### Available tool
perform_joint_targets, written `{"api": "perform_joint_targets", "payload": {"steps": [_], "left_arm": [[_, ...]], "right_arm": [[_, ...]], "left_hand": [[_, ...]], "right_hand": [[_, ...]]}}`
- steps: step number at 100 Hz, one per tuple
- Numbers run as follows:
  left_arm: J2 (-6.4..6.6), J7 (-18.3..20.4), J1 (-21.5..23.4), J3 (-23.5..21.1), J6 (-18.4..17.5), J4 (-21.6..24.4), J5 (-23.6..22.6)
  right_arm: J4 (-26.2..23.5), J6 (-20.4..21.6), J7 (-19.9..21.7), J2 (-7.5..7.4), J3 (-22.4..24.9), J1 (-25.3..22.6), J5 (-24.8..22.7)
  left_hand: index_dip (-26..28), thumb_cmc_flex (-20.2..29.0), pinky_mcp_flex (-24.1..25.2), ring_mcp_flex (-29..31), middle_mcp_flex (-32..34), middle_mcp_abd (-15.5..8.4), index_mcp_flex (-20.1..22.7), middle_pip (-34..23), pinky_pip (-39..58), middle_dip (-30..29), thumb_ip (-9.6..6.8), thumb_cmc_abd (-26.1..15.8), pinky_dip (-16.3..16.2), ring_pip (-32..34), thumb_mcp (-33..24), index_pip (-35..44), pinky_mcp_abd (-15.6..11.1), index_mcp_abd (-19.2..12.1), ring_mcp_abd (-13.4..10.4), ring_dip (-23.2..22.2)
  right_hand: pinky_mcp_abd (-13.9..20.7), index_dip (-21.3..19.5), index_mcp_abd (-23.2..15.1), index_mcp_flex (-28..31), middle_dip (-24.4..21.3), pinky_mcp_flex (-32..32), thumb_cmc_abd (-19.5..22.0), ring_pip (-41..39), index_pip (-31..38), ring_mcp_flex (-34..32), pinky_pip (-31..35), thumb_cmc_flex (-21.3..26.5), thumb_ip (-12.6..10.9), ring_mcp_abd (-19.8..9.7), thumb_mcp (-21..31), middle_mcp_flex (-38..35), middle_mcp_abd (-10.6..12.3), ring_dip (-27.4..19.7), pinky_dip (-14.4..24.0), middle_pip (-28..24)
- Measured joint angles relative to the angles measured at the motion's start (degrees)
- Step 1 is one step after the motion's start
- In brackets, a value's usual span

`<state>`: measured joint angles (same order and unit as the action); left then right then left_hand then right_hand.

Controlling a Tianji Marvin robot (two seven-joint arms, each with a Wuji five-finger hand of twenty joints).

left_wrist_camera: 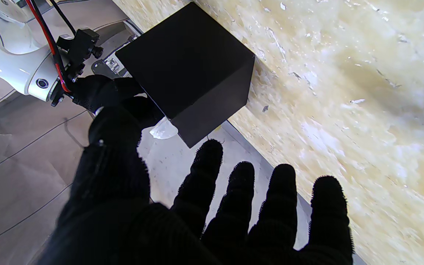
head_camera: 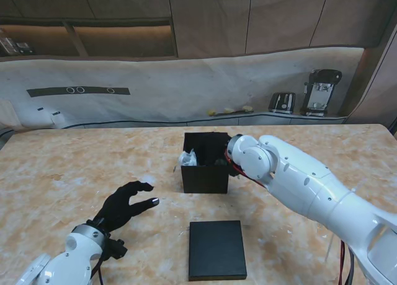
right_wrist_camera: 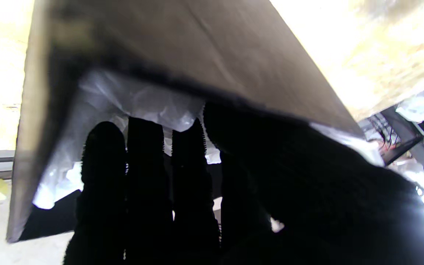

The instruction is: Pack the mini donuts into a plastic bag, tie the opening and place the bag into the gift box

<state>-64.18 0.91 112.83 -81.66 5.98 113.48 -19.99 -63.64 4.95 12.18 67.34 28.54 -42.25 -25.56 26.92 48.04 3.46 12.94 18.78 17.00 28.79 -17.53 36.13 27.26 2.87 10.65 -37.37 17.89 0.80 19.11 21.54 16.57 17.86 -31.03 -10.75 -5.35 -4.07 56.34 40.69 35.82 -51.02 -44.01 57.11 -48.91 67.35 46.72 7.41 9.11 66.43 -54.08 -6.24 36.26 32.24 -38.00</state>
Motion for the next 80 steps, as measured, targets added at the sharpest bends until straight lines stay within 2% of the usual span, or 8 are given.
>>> {"api": "perform_joint_targets", "payload": {"steps": [31, 46, 54, 58, 67, 69, 73, 80], "left_arm": [[-0.01, -0.05, 0.10, -0.15, -0.09, 0.01, 0.13], [-0.01, 0.02, 0.10, -0.20, -0.11, 0.01, 0.10], [-0.01, 0.02, 0.09, -0.21, -0.15, 0.01, 0.07], [-0.01, 0.02, 0.09, -0.21, -0.16, 0.01, 0.06], [-0.01, 0.05, 0.08, -0.21, -0.24, 0.01, 0.07], [-0.01, 0.06, 0.08, -0.21, -0.27, 0.01, 0.07], [-0.01, 0.06, 0.07, -0.21, -0.32, 0.01, 0.07], [-0.01, 0.06, 0.07, -0.21, -0.42, 0.00, 0.07]], "right_arm": [[2.59, 2.89, 2.89, 0.32, -4.91, 4.45, -0.89], [3.23, 3.04, 4.08, 0.60, -5.32, 5.35, -0.07], [3.16, 2.93, 4.02, 0.64, -4.75, 5.11, 0.07], [2.93, 2.88, 3.94, 0.61, -4.08, 4.77, 0.03], [1.24, 2.67, 3.96, 0.09, -2.28, 3.65, -0.64], [0.68, 2.53, 3.97, -0.07, -1.73, 3.30, -0.81], [-0.45, 2.26, 3.95, -0.37, -0.49, 2.51, -1.25], [-2.50, 1.82, 3.57, -0.94, 1.29, 1.20, -3.03]], "left_hand": [[0.00, 0.00, 0.00, 0.00, 0.00, 0.00, 0.00, -0.01, 0.00, 0.00, 0.00, 0.00, 0.00, 0.00, 0.00, 0.00, 0.00, 0.00, 0.00, 0.00], [0.00, 0.00, 0.00, 0.00, 0.00, 0.00, 0.00, -0.01, 0.00, 0.00, 0.00, 0.00, 0.00, 0.00, 0.00, 0.00, 0.00, 0.00, -0.01, 0.00], [0.00, 0.00, 0.00, 0.00, 0.00, 0.00, 0.00, -0.01, 0.00, 0.00, 0.00, 0.00, 0.00, 0.00, 0.00, 0.00, 0.00, 0.00, -0.01, 0.00], [0.00, 0.00, 0.00, 0.00, 0.00, 0.00, 0.00, -0.01, 0.00, 0.00, 0.00, 0.00, 0.00, 0.00, 0.00, 0.00, 0.00, 0.00, -0.01, 0.00], [0.00, 0.00, 0.00, 0.00, 0.00, 0.00, 0.00, -0.01, 0.00, 0.00, 0.00, 0.00, 0.00, 0.00, 0.00, 0.00, 0.00, 0.00, -0.01, 0.00], [0.00, 0.01, 0.00, 0.00, 0.00, 0.00, 0.00, -0.01, 0.00, 0.00, 0.00, 0.00, 0.00, 0.00, 0.00, 0.00, 0.00, 0.00, -0.01, 0.00], [0.00, 0.01, 0.00, 0.00, 0.00, 0.00, 0.00, -0.01, 0.00, 0.00, 0.00, 0.00, 0.00, 0.00, 0.00, 0.00, 0.00, 0.00, -0.01, 0.00], [0.00, 0.01, 0.00, 0.00, 0.00, 0.00, 0.00, -0.01, 0.00, 0.00, 0.00, 0.00, 0.00, 0.00, 0.00, 0.00, 0.00, 0.00, -0.01, 0.00]], "right_hand": [[1.20, 0.01, 0.08, 0.03, -0.10, -1.23, 1.69, 2.75, -2.57, 0.11, -1.21, 0.08, 0.01, -0.92, 0.78, 0.00, 1.15, 0.00, -0.01, 1.60], [1.57, -0.44, -0.19, 0.01, -0.03, -3.35, 3.11, 4.44, -3.80, 0.44, -1.31, 0.12, 0.01, -1.48, 0.69, 0.02, 1.49, -0.06, -0.01, 3.72], [1.57, -0.51, -0.36, -1.23, -0.03, -4.63, 3.62, 5.50, -3.99, 1.75, -1.39, 0.04, 0.01, -1.74, -0.19, 0.65, 1.50, -0.31, -0.01, 4.85], [1.57, -0.52, -0.35, -2.20, -2.49, -5.05, 3.65, 5.82, -3.99, 2.35, -1.79, -0.01, 0.01, -2.03, -1.00, 0.79, 1.50, -1.03, -0.01, 5.52], [1.51, -0.52, -0.67, -4.35, -3.01, -6.02, 5.87, 7.54, -3.99, 4.47, -1.91, -0.19, -0.52, -2.10, -3.49, 4.17, 1.51, -3.19, 0.01, 5.83], [1.40, -0.52, -0.68, -4.97, -5.35, -6.11, 5.92, 7.77, -4.02, 4.46, -1.91, -0.85, -0.54, -2.10, -3.90, 4.58, 1.50, -3.65, 0.02, 5.83], [1.19, -0.52, -0.71, -5.76, -6.43, -6.80, 6.02, 8.44, -4.06, 5.62, -1.91, -0.91, -1.16, -2.10, -4.51, 6.01, 1.47, -3.92, 0.14, 5.83], [0.99, -2.44, -0.72, -6.79, -6.54, -7.30, 7.90, 8.79, -8.63, 6.27, -1.91, -1.99, -2.51, -2.10, -4.44, 7.50, 1.42, -5.35, 0.78, 5.82]]}}
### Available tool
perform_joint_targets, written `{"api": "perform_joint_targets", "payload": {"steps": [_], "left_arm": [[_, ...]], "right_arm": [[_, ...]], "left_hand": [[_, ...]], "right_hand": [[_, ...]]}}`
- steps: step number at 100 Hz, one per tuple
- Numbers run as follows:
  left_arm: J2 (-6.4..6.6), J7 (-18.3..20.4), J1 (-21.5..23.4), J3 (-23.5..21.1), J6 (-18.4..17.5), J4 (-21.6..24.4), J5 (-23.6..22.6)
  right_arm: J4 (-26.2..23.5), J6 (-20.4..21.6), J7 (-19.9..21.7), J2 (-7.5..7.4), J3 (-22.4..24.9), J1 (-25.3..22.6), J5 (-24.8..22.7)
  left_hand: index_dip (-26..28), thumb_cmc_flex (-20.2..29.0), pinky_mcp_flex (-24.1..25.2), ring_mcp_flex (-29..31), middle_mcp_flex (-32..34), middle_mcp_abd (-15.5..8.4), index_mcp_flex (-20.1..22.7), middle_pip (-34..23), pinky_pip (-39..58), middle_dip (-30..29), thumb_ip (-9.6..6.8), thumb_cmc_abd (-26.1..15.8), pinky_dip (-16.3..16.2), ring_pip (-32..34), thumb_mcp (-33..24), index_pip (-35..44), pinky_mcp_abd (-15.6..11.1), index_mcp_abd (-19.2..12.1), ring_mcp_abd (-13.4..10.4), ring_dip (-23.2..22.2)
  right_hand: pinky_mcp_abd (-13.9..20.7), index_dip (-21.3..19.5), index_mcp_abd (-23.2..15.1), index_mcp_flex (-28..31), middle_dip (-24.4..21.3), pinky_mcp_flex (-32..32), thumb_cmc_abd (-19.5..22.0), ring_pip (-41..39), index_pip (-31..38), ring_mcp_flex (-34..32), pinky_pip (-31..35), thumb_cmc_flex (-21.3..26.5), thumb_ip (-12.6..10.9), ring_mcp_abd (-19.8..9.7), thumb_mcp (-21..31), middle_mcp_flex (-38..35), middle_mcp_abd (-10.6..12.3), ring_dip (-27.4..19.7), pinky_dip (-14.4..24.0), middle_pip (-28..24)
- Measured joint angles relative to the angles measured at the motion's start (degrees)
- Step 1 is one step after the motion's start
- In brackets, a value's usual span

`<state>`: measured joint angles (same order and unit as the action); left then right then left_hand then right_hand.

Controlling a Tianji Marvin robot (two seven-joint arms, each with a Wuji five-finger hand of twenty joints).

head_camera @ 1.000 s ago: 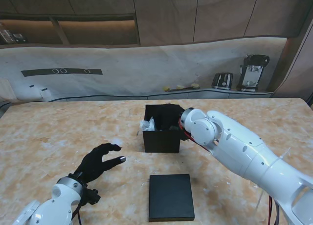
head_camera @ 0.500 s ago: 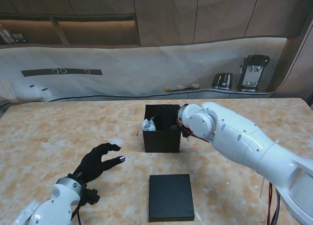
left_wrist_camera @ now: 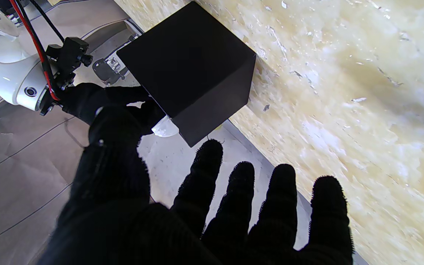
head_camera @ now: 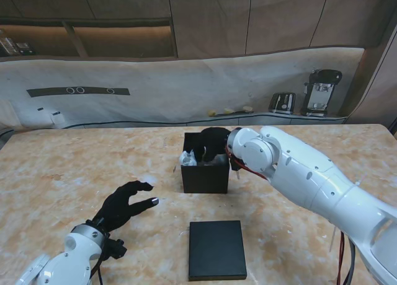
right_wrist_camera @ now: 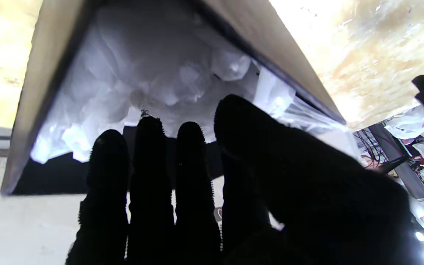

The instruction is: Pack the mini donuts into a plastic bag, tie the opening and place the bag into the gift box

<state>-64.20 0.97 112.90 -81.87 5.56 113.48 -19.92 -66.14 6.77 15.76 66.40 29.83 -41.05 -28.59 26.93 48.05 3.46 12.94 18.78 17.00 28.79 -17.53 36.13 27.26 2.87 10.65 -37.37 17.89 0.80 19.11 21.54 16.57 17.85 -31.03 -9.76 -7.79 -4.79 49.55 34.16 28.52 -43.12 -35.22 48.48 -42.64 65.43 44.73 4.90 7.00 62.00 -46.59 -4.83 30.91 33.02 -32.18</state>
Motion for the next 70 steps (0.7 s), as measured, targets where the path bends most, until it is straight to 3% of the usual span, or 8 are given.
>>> {"api": "perform_joint_targets", "payload": {"steps": [5, 14, 31, 36, 52, 70], "left_arm": [[0.00, 0.00, 0.00, 0.02, -0.11, 0.00, 0.00], [0.01, 0.00, 0.00, 0.09, -0.31, 0.01, 0.01], [0.02, -0.08, 0.02, 0.37, -0.38, 0.27, -0.08], [0.02, -0.20, 0.02, 0.56, -0.38, 0.32, -0.11], [0.01, -0.85, 0.03, 1.13, -0.54, 0.50, -0.12], [0.00, -1.33, 0.06, 1.88, -1.95, 0.68, -0.37]], "right_arm": [[-1.33, -0.14, -0.60, -0.33, 1.51, -1.04, -1.63], [-3.84, -0.44, -2.13, -0.82, 5.17, -3.49, -3.88], [-10.91, -1.21, -1.08, -2.50, 12.34, -8.78, -5.06], [-13.36, -1.19, -0.67, -2.90, 15.07, -10.92, -6.54], [-22.44, -1.09, -0.20, -4.05, 24.89, -20.20, -8.96], [-31.88, -1.14, -0.69, -4.91, 35.00, -32.44, -13.28]], "left_hand": [[0.00, 0.00, 0.00, 0.00, 0.00, 0.00, 0.00, 0.00, 0.00, 0.00, 0.00, 0.00, 0.00, 0.00, 0.00, 0.00, 0.00, 0.00, 0.00, 0.00], [0.00, 0.00, 0.00, 0.00, 0.00, 0.00, 0.00, 0.00, 0.00, 0.00, 0.00, 0.00, 0.00, 0.00, 0.00, 0.00, 0.00, 0.00, 0.00, 0.00], [0.00, 0.00, 0.00, 0.00, 0.00, 0.00, 0.00, 0.00, 0.00, 0.00, 0.00, 0.00, 0.00, 0.00, 0.00, 0.00, 0.00, 0.00, 0.00, 0.00], [0.00, 0.00, 0.00, 0.00, 0.00, 0.00, 0.00, 0.00, 0.00, 0.00, 0.00, 0.00, 0.00, 0.00, 0.00, 0.00, 0.00, 0.00, 0.00, 0.00], [0.00, 0.00, -0.33, 0.00, 0.00, 0.00, -0.06, 0.00, 0.00, 0.00, 0.00, 0.00, 0.00, 0.00, 0.00, 0.00, 0.00, -0.06, 0.00, 0.45], [-0.02, 0.00, -1.43, 0.11, 0.00, -0.01, -3.08, 1.12, -0.03, -2.60, 0.00, 0.00, 1.06, -1.54, 0.00, 0.00, 0.00, -2.81, 0.00, 3.35]], "right_hand": [[-0.19, -1.64, -0.01, 0.10, -2.29, -0.34, 0.05, 1.47, -3.32, -0.02, 0.00, -0.25, -0.80, 0.00, 0.69, 0.56, -0.10, -0.78, 0.47, 0.00], [-0.71, -2.67, -0.02, -0.08, -2.38, -1.03, 0.19, 3.35, -5.08, 1.10, 0.00, -0.25, -1.52, 0.33, 1.41, 0.61, -0.27, -1.63, 0.56, -0.07], [-0.91, -3.07, 0.04, -1.10, -2.60, -3.91, 1.01, 4.69, -6.23, 3.05, -1.09, -1.74, -1.53, 0.33, 1.42, 3.03, -0.80, -2.31, 0.58, 0.09], [-1.40, -3.23, 0.60, -1.65, -5.22, -5.13, 1.01, 4.95, -6.72, 3.60, -2.68, -2.99, -1.56, 0.33, 1.42, 3.74, -0.85, -2.80, 0.58, 0.60], [-2.54, -4.32, 1.88, -2.25, -5.20, -6.34, 1.01, 5.68, -7.75, 4.13, -5.52, -4.00, -1.61, 0.33, 1.42, 3.69, -1.11, -3.64, 0.33, 0.68], [-3.14, -4.59, 4.25, -2.23, -5.20, -6.92, 1.01, 5.78, -7.75, 4.12, -6.87, -6.03, -1.61, 0.37, 1.41, 3.67, -1.70, -3.69, -0.34, 0.79]]}}
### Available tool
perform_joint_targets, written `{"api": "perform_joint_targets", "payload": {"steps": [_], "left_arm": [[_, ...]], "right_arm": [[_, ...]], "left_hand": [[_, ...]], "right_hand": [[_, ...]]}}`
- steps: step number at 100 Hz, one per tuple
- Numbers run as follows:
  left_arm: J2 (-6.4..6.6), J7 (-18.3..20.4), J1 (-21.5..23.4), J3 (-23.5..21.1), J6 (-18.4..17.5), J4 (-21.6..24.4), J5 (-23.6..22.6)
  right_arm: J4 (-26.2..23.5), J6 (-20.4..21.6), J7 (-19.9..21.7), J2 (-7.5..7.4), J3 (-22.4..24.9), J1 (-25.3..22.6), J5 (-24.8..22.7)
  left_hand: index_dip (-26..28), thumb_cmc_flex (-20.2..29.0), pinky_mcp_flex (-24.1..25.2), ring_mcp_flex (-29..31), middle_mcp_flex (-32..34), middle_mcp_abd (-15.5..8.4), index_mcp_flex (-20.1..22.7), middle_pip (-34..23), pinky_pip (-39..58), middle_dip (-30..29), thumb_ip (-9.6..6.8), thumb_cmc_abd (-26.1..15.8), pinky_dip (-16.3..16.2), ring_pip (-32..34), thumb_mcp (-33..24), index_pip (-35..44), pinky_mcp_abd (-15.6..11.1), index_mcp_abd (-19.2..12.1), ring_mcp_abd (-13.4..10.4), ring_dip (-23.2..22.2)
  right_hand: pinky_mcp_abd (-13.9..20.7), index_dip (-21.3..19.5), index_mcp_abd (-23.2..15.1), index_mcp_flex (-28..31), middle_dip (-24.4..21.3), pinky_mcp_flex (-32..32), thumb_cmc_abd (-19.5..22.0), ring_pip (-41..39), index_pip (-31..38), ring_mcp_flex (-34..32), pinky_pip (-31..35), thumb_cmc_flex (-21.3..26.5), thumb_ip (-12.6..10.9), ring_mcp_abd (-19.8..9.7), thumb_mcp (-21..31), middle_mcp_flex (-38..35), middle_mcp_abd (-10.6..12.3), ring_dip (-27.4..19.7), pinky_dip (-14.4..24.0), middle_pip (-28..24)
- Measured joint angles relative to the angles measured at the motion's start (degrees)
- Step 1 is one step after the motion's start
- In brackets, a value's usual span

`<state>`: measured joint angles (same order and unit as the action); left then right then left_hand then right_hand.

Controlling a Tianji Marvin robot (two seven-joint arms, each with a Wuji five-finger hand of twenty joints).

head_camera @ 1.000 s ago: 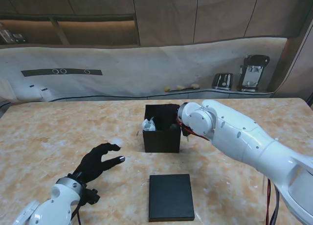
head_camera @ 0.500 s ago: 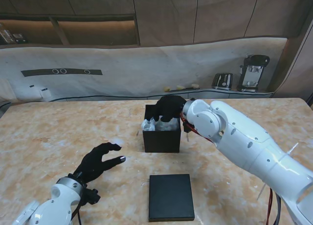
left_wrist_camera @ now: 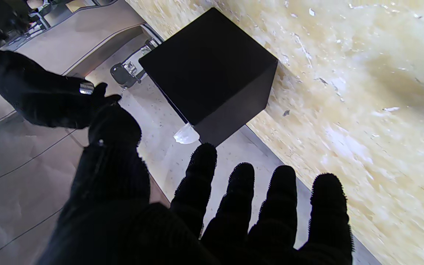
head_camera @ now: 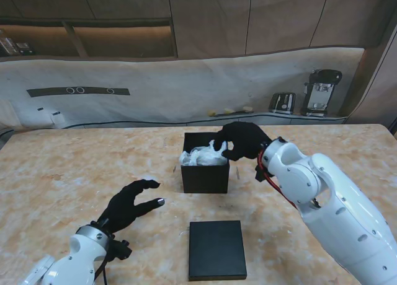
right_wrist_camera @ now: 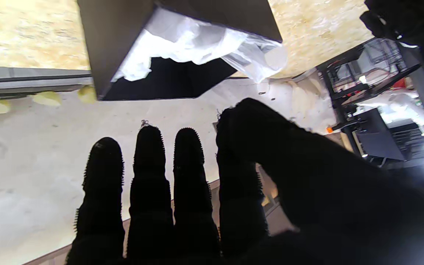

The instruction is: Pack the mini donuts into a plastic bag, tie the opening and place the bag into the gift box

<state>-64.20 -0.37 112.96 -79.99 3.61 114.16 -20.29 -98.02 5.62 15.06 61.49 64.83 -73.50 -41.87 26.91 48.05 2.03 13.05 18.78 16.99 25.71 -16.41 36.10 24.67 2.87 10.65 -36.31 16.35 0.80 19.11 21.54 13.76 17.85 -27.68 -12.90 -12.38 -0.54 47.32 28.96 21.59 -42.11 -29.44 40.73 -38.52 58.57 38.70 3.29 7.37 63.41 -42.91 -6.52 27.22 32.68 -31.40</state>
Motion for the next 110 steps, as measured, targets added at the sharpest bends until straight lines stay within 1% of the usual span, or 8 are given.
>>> {"api": "perform_joint_targets", "payload": {"steps": [15, 36, 49, 54, 69, 74, 99, 110], "left_arm": [[0.00, -0.42, -0.04, 0.94, 0.29, 0.21, -0.08], [-0.13, -0.79, 0.01, 1.99, 0.68, 0.18, 1.26], [-0.13, -0.15, 0.37, 2.28, 0.89, 0.18, 1.74], [-0.13, -0.19, 0.59, 2.41, 0.82, 0.18, 1.74], [-0.17, -0.90, 1.40, 2.82, 0.35, 0.16, 2.09], [-0.21, -1.32, 1.76, 2.96, 0.34, 0.16, 2.36], [-0.77, -4.87, 3.34, 4.73, -1.36, -0.34, 3.47], [-1.05, -6.15, 4.01, 5.64, -1.51, -0.29, 5.55]], "right_arm": [[-5.86, 0.00, -2.79, -0.32, 7.06, -10.14, -1.49], [-12.81, -3.33, -5.56, -0.53, 12.76, -21.91, -1.08], [-14.74, -5.50, -8.48, -0.38, 14.16, -27.77, 0.33], [-15.17, -6.32, -9.37, -0.24, 14.36, -29.75, 1.00], [-15.85, -8.82, -13.45, 0.41, 13.97, -34.34, 5.56], [-16.13, -9.38, -13.90, 0.68, 13.74, -35.37, 7.12], [-18.65, -12.20, -15.22, 1.74, 12.40, -40.09, 16.78], [-19.28, -12.90, -15.07, 1.85, 11.72, -41.52, 17.95]], "left_hand": [[-1.01, 0.00, -0.32, 0.02, 0.00, -0.03, -3.69, 0.91, -0.01, -1.51, 0.00, 0.00, 0.63, -0.66, 0.00, -0.64, 0.00, -1.45, 0.00, 1.52], [-2.16, 0.00, -0.34, 0.02, 0.00, -0.51, -3.56, 1.67, -0.01, -2.56, 0.00, 0.00, 1.48, -1.40, 0.00, -1.37, 0.00, -1.18, 0.00, 2.35], [-3.46, 0.15, -0.80, 0.02, 0.00, -0.51, -3.54, 2.46, -1.88, -4.45, 0.00, 0.01, 4.16, -2.12, 0.00, -2.05, -0.43, 0.26, 0.00, 4.20], [-3.48, 1.98, -1.22, 0.06, 0.00, -0.30, -3.54, 2.47, -2.56, -4.61, 0.00, 0.07, 5.97, -2.12, 0.00, -2.08, -0.99, 1.43, 0.00, 4.41], [-3.48, 3.97, -1.30, 0.07, 0.00, 0.08, -3.63, 2.47, -4.13, -5.19, -0.01, 0.16, 12.32, -2.12, -0.03, -2.87, -3.10, 3.24, 0.03, 5.09], [-3.52, 3.97, -1.15, 0.06, -0.04, 0.08, -3.70, 2.47, -4.20, -5.38, -0.01, 0.16, 13.98, -2.12, -0.03, -3.67, -4.13, 3.43, 0.05, 5.36], [-5.21, -3.04, 0.03, -1.38, -3.46, 0.74, -6.65, 3.16, -5.99, -6.09, -0.51, -0.79, 18.83, -2.94, 0.06, -7.84, -6.66, 5.23, 0.11, 6.54], [-6.55, -3.04, 0.63, -3.47, -4.95, 0.83, -6.67, 3.52, -7.71, -6.61, -0.51, -0.79, 20.28, -2.93, 0.06, -9.71, -7.29, 6.43, 0.12, 7.18]], "right_hand": [[-0.59, 0.00, 0.30, 0.00, 0.00, -1.23, 0.00, 0.04, 0.00, 0.00, -2.02, -1.29, 0.00, 0.50, -1.51, 0.00, -0.58, -0.01, -1.19, 0.73], [-1.13, -0.18, 2.27, -0.47, 0.00, -2.76, 2.01, 0.20, -2.45, 1.38, -3.25, -2.97, 0.00, 1.31, -4.43, 0.00, -1.59, -0.02, -1.99, 1.33], [-1.18, -3.89, 3.90, -1.26, -0.12, -4.20, 6.44, 0.19, -8.19, 2.92, -4.66, -4.00, -0.01, 1.72, -6.71, 1.56, -2.33, -0.03, -3.23, 1.82], [-1.23, -5.90, 4.17, -1.59, -0.37, -4.78, 8.19, 0.18, -11.05, 3.63, -4.82, -5.05, -1.77, 1.85, -7.91, 2.62, -2.69, -0.03, -3.73, 1.92], [-1.29, -9.34, 4.66, -9.83, -0.28, -7.25, 10.86, 1.33, -18.66, 7.86, -7.13, -7.91, -2.35, 1.98, -11.12, 7.43, -3.65, -1.31, -5.03, 1.48], [-0.87, -9.34, 5.31, -12.01, -3.00, -8.27, 11.55, 1.70, -19.59, 9.43, -8.10, -8.71, -2.35, 1.98, -12.51, 8.78, -3.82, -2.01, -5.66, 2.08], [0.40, -3.36, 5.34, -30.43, -5.78, -13.61, 16.77, 6.14, -26.85, 17.03, -13.56, -14.03, -2.53, 1.32, -18.36, 19.18, -5.07, -5.92, -8.60, 3.44], [1.72, 0.58, 8.04, -35.02, -12.16, -15.56, 18.26, 8.17, -26.42, 19.99, -17.00, -16.28, -2.28, 0.71, -21.12, 22.77, -5.07, -8.61, -10.54, 5.11]]}}
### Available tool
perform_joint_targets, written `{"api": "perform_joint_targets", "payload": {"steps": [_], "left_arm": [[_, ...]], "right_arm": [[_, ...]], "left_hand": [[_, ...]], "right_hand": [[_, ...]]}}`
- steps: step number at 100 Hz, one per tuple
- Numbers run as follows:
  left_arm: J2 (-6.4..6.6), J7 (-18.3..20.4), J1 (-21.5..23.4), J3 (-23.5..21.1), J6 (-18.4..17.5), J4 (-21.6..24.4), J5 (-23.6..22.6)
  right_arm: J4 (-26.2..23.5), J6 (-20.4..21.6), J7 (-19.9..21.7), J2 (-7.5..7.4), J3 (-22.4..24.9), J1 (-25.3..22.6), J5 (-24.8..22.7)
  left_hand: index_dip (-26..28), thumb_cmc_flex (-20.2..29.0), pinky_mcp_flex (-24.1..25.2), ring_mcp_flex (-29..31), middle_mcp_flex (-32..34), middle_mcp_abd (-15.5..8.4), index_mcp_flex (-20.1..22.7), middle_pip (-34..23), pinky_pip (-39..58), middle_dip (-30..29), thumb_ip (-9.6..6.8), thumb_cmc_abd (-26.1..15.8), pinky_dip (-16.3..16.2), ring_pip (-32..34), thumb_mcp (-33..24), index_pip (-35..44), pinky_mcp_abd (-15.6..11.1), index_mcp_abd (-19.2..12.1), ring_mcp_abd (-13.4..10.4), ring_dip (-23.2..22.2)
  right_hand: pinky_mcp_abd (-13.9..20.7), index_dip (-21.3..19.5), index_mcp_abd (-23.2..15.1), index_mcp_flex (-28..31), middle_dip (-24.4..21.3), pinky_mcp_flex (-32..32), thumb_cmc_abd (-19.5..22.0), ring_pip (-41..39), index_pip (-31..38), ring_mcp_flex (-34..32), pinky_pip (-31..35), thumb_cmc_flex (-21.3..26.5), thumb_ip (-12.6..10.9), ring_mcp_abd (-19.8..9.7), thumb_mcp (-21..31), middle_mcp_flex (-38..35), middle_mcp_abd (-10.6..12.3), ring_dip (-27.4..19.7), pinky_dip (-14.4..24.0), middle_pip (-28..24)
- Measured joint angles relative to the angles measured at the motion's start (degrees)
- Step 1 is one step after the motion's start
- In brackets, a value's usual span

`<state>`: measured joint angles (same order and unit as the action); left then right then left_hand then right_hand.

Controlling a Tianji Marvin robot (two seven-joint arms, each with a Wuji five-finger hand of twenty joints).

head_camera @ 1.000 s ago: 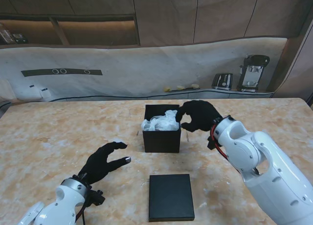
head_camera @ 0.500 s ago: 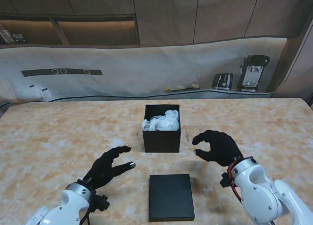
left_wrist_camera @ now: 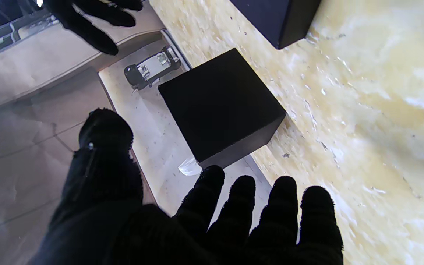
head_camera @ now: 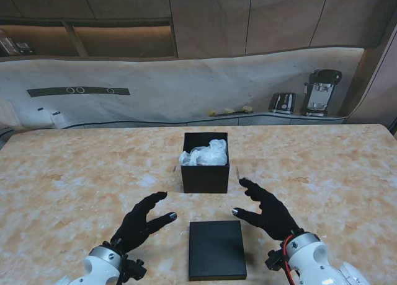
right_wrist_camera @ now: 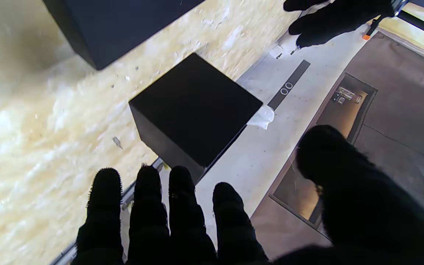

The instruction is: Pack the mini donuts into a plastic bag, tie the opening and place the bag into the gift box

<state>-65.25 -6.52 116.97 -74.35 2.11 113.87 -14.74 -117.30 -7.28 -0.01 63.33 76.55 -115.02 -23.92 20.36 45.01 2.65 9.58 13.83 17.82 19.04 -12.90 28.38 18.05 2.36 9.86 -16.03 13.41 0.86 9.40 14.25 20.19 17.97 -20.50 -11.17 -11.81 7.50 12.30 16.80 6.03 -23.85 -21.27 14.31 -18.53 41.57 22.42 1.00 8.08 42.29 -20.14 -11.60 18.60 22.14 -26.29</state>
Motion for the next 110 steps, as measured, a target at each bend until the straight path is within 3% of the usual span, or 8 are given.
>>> {"api": "perform_joint_targets", "payload": {"steps": [16, 25, 52, 60, 63, 70, 110], "left_arm": [[-0.76, -2.74, 1.04, 1.31, -0.15, 0.13, 2.13], [-1.07, -3.13, 1.52, 1.93, -0.25, 0.15, 3.75], [-1.87, -5.66, 1.90, 4.43, 1.43, -0.20, 7.59], [-2.10, -6.09, 1.87, 5.25, 1.93, -0.40, 8.74], [-2.19, -6.30, 1.85, 5.56, 2.02, -0.53, 8.98], [-2.41, -6.59, 1.83, 6.12, 2.38, -0.84, 9.45], [-2.69, -6.50, 1.61, 8.05, 5.35, -1.61, 11.62]], "right_arm": [[-0.51, -1.74, 0.22, 0.24, -0.83, -1.70, 5.37], [-0.78, -2.75, 0.04, 0.52, -0.96, -2.76, 6.08], [-1.01, -5.43, -1.02, 0.97, -1.26, -5.25, 10.33], [-0.84, -5.57, -1.66, 1.12, -1.60, -5.77, 10.20], [-0.67, -5.38, -1.99, 1.18, -1.71, -5.93, 9.81], [-0.07, -4.18, -2.87, 1.34, -1.87, -6.26, 9.01], [0.75, -4.29, -5.23, 2.07, -3.02, -8.29, 13.00]], "left_hand": [[-1.58, 0.00, 0.08, -1.34, -1.47, 0.73, 0.00, 0.55, -4.55, -0.84, 0.00, -0.63, 2.87, -0.68, 0.00, -2.68, -1.31, 1.45, 0.00, 1.27], [-2.11, -0.01, 0.08, -1.49, -2.13, 1.32, -0.01, 1.02, -6.22, -1.39, 0.00, -0.63, 3.62, -0.69, 0.00, -3.81, -1.34, 2.30, 0.01, 1.52], [-2.11, -0.73, 0.08, -1.95, -2.15, 2.01, -0.01, 1.07, -7.38, -1.76, -0.52, -0.63, 4.33, -0.76, 0.00, -4.39, -1.36, 2.83, 0.58, 2.12], [-1.87, -0.64, 0.03, -1.94, -2.14, 2.01, -0.90, 1.14, -7.38, -2.00, -0.52, -2.17, 4.33, -0.76, -0.03, -4.60, -1.48, 2.77, 0.59, 2.13], [-1.70, -0.64, 0.03, -1.90, -2.15, 2.01, -0.77, 1.14, -7.38, -2.00, -0.52, -2.20, 4.33, -0.76, -0.03, -4.61, -1.95, 2.69, 0.59, 2.13], [-1.31, -0.61, 0.03, -1.88, -2.14, 2.01, -0.80, 1.09, -7.38, -1.84, -0.53, -2.87, 4.33, -0.76, -0.03, -4.62, -2.02, 2.68, 0.59, 2.13], [-0.65, -0.58, 0.02, -1.87, -2.15, 2.04, -0.80, 1.09, -7.29, -1.40, -0.53, -2.87, 4.33, -0.76, -0.03, -4.63, -2.02, 2.68, 0.59, 2.13]], "right_hand": [[2.85, 5.95, 3.62, -1.86, -0.96, -2.13, 3.02, 4.14, 2.79, 3.24, -6.19, -2.81, 0.53, -0.38, -2.76, 3.37, -0.14, -4.33, -3.61, 2.92], [3.98, 7.63, 3.63, -3.62, -4.13, -2.88, 5.29, 5.49, 3.99, 4.61, -9.05, -3.73, 1.02, -0.37, -4.23, 5.12, -0.73, -5.30, -5.77, 4.51], [5.98, 11.13, 3.50, -4.63, -4.04, -3.83, 7.23, 7.03, 4.77, 7.41, -17.19, -4.52, 1.15, -0.23, -7.04, 7.63, -0.93, -6.29, -10.49, 5.57], [6.42, 11.78, -0.29, -4.16, -3.95, -3.96, 7.26, 7.99, -5.35, 8.05, -21.76, -6.01, 1.15, -0.21, -7.32, 9.00, -1.04, -7.20, -11.30, 8.14], [6.43, 11.78, -1.70, -3.21, -6.41, -3.77, 7.27, 8.26, -10.26, 8.05, -23.39, -6.71, 1.15, -0.18, -7.52, 9.55, -1.08, -7.44, -11.33, 10.40], [6.47, 11.78, -2.94, -2.93, -6.82, -3.57, 7.27, 8.95, -14.90, 8.25, -25.70, -6.79, 1.14, -0.15, -7.59, 9.57, -1.59, -7.53, -11.87, 13.07], [7.01, 12.48, -3.61, -2.93, -6.82, -3.56, 7.27, 10.23, -16.96, 8.70, -29.11, -7.44, 1.15, 0.45, -7.86, 9.57, -2.38, -8.23, -13.36, 14.59]]}}
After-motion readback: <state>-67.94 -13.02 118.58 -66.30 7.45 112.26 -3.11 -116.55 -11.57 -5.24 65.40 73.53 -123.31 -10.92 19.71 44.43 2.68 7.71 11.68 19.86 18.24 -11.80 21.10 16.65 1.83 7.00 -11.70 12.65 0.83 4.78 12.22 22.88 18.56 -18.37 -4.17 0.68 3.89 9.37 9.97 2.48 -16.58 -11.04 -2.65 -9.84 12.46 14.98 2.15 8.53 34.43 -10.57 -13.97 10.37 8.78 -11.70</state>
